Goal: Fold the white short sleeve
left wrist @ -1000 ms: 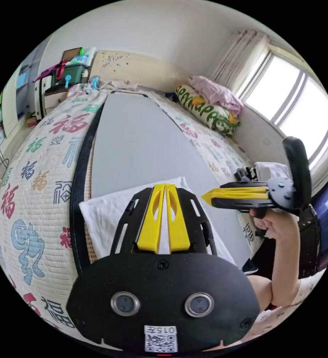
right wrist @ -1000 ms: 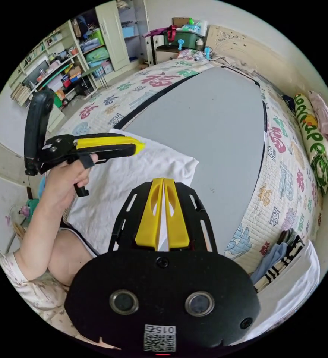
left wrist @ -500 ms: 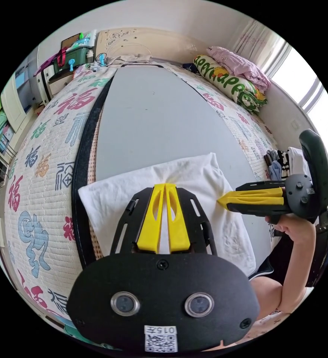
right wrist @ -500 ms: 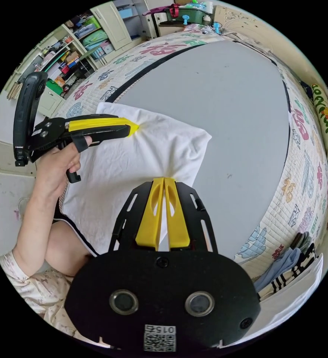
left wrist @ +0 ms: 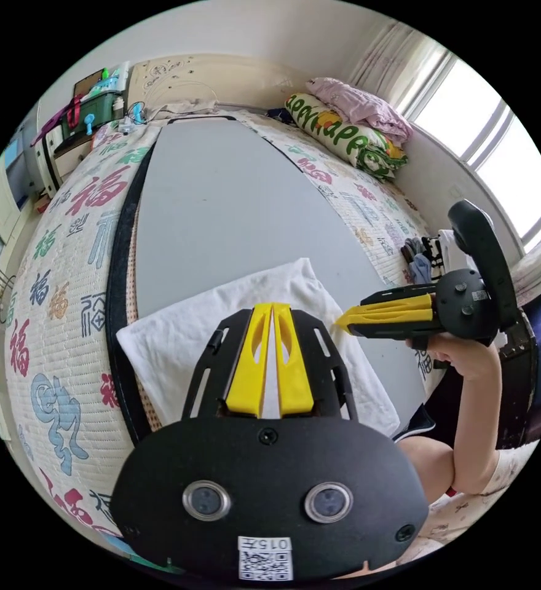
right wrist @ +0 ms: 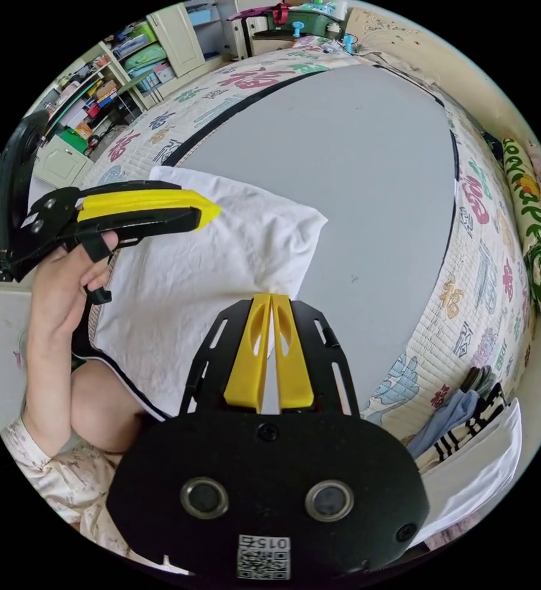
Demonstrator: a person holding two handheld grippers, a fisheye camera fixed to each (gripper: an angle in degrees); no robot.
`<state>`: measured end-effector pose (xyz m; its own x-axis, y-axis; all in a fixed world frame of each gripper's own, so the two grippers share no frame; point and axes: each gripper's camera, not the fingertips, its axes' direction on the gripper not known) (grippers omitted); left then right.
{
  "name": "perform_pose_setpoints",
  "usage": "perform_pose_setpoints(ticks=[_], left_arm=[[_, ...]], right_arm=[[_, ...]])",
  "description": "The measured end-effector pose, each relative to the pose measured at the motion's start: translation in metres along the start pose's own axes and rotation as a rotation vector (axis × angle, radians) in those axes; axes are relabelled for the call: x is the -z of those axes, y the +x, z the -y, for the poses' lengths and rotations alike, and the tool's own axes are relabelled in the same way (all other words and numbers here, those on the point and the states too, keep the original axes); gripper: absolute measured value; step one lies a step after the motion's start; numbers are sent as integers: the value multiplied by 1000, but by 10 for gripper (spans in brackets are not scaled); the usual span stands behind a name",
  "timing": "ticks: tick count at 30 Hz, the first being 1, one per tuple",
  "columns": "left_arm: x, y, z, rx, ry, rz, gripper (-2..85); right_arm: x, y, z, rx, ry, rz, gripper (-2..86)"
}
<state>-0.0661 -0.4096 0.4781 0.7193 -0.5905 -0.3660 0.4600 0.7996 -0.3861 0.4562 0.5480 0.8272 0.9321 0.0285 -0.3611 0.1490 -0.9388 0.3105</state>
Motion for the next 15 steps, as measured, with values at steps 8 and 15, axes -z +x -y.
perform_pose_setpoints(ticks=[8, 15], left_arm=[[21, 64, 43, -266, -151, -124, -7], [39, 116, 87, -338, -106, -58, 1]], right_arm=[[53, 65, 1, -335, 271, -48, 20], [70, 132, -12, -450, 320, 315, 40]])
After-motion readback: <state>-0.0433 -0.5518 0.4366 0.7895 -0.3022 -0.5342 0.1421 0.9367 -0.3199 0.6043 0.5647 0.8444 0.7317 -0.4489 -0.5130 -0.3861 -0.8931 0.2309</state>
